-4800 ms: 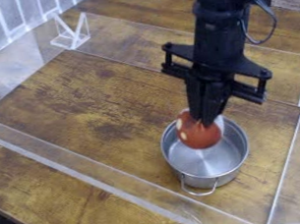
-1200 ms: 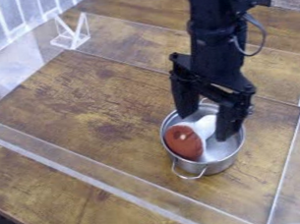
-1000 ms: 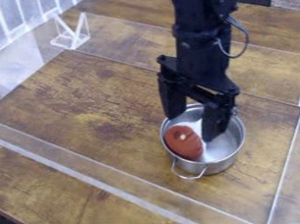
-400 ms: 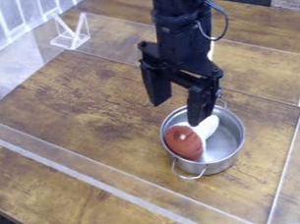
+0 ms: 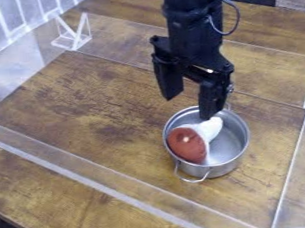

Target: Put the mushroom in the silver pot

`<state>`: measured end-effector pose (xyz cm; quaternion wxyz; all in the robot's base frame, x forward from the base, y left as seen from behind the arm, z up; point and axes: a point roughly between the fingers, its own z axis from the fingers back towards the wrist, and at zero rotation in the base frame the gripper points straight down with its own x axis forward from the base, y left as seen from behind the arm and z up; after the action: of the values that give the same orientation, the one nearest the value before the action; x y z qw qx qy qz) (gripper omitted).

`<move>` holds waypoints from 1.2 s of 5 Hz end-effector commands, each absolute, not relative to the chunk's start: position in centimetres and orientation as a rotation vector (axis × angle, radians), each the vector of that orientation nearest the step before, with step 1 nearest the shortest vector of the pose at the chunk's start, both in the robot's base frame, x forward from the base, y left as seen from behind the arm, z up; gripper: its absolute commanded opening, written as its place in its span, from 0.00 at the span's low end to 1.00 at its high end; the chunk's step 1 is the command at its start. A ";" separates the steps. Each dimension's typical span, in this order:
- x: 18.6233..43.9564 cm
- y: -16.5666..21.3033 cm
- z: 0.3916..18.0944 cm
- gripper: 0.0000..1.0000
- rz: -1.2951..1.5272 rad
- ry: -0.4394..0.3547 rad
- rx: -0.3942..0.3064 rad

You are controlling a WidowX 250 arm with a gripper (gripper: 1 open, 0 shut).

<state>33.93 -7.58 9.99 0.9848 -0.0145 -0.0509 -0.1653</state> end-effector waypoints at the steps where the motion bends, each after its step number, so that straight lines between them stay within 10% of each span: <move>1: 35.4 -7.3 11.9 1.00 -0.274 -0.176 -0.023; 4: 34.9 -7.6 11.0 1.00 -0.087 -0.188 -0.018; 5: 32.6 -7.9 10.9 0.00 0.008 -0.215 -0.024; 6: 33.1 -7.8 11.1 1.00 -0.006 -0.257 -0.027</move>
<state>32.93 -7.76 9.01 0.9954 -0.0084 -0.0951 -0.0002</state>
